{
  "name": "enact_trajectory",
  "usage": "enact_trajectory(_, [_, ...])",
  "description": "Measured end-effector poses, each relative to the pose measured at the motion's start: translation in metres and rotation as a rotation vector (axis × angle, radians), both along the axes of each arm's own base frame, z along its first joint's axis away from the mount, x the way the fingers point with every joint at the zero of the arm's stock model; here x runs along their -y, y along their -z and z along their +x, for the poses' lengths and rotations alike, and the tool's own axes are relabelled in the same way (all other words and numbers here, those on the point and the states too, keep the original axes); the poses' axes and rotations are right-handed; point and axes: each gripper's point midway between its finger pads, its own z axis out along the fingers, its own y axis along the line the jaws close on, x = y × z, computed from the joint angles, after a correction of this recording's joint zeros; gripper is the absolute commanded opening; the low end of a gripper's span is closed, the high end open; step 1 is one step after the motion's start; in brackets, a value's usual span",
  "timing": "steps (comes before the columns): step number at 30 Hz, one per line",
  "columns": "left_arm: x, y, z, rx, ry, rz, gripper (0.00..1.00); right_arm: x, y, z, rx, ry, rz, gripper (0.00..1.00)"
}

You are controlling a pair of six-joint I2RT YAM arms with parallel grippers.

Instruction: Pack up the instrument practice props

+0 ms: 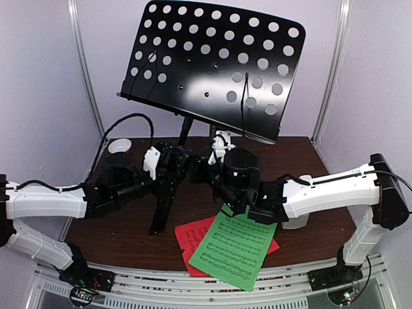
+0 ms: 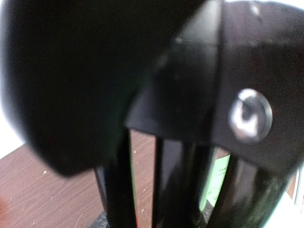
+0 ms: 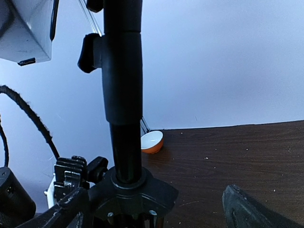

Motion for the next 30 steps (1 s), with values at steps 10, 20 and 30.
enact_trajectory(10, [-0.023, 0.015, 0.008, -0.100, -0.025, 0.026, 0.00, 0.011, 0.018, -0.017, -0.023, -0.095, 0.050, 1.00])
enact_trajectory(20, [-0.063, 0.087, -0.015, -0.396, -0.019, 0.233, 0.00, 0.044, 0.060, -0.032, -0.095, -0.117, 0.044, 0.99])
enact_trajectory(30, [-0.081, 0.115, -0.028, -0.528, -0.023, 0.208, 0.00, 0.060, 0.070, -0.036, -0.132, -0.100, 0.059, 0.99])
